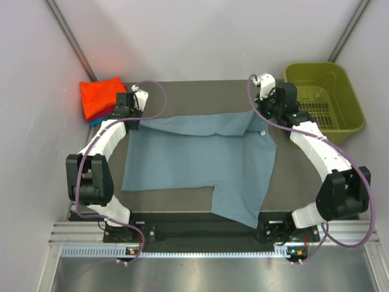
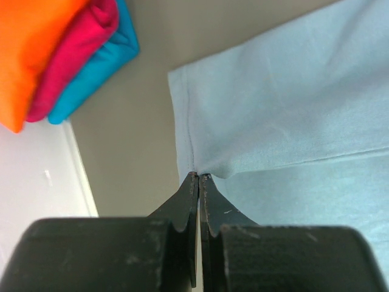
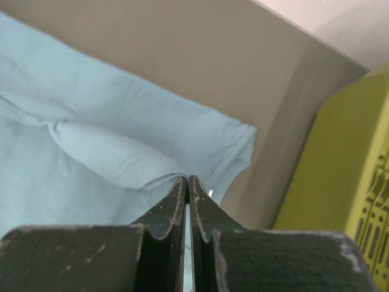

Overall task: Fold and stack the t-shirts
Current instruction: Fold the tshirt

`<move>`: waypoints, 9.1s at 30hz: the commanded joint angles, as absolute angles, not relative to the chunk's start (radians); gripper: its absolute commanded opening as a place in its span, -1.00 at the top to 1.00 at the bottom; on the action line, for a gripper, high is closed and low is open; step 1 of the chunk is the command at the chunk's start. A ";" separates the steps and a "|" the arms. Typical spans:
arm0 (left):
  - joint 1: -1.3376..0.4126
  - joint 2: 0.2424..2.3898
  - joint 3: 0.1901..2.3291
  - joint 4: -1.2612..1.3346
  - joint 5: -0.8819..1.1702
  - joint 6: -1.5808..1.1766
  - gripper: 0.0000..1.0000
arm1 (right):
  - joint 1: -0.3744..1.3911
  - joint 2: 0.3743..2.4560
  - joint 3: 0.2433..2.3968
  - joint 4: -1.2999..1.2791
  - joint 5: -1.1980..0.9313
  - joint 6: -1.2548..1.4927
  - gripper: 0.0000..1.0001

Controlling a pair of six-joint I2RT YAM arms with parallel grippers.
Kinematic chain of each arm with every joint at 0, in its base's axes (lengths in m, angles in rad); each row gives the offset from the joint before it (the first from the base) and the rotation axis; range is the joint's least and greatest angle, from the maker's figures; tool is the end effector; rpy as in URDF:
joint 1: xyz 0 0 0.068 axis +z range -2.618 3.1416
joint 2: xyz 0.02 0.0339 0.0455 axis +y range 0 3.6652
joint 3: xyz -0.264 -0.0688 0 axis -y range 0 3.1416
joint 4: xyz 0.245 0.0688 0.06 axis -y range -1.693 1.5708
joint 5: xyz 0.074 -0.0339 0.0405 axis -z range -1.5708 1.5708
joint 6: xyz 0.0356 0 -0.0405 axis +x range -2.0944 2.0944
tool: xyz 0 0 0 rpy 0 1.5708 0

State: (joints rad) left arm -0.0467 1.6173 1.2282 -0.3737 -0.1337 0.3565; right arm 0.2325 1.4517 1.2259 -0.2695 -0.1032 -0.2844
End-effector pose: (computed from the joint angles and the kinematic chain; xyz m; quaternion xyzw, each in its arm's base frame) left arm 0.3605 -0.0121 0.2643 0.1580 0.9041 0.1212 0.3780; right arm 0.3272 0.0812 0.3273 -0.2448 0.8225 0.0310 0.5125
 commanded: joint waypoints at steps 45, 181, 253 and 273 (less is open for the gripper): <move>-0.095 1.951 1.532 -0.647 0.213 0.097 0.42 | 0.282 1.608 1.146 -0.112 -0.040 -0.336 1.00; -0.095 1.891 1.442 -0.663 0.160 0.072 0.55 | 0.492 1.754 1.295 -0.342 0.005 -0.497 1.00; -0.101 1.914 1.477 -0.667 0.163 0.067 0.56 | 0.463 1.898 1.311 -0.308 0.107 -0.489 1.00; -0.117 1.939 1.500 -0.664 0.170 0.067 0.57 | 0.537 1.658 1.327 -0.506 -0.072 -0.397 1.00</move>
State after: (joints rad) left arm -0.1123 1.9400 1.4681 -0.6811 0.1608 0.0757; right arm 0.5053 1.6897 1.2911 -0.4648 -0.0116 -0.4389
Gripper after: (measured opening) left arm 0.218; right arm 0.006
